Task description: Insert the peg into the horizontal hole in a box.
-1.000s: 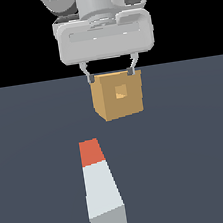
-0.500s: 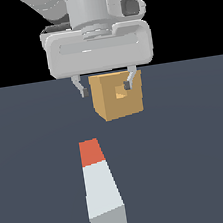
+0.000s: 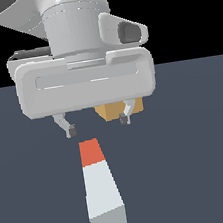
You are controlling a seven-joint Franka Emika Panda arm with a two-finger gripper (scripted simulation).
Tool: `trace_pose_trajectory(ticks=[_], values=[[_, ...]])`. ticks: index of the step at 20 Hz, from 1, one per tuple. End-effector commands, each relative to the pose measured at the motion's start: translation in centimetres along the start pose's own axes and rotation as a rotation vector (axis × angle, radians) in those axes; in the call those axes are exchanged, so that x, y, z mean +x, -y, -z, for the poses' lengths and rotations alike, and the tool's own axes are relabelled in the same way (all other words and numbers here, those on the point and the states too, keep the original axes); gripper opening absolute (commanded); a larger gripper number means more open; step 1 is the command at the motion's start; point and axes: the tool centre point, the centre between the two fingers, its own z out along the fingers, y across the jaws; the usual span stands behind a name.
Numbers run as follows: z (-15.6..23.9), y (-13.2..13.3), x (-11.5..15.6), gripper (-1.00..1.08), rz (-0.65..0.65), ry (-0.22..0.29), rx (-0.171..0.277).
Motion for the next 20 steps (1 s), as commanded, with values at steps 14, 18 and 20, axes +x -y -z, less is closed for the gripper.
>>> trace_pose_trajectory(ticks=[14,18,20], values=[[-3.9,1.9,-5.9,1.0,0.092,0.008,0.01],[-4.0,1.9,-5.9,1.0,0.089,0.008,0.011],[-4.4,1.9,-5.9,1.0,0.09,0.008,0.011]])
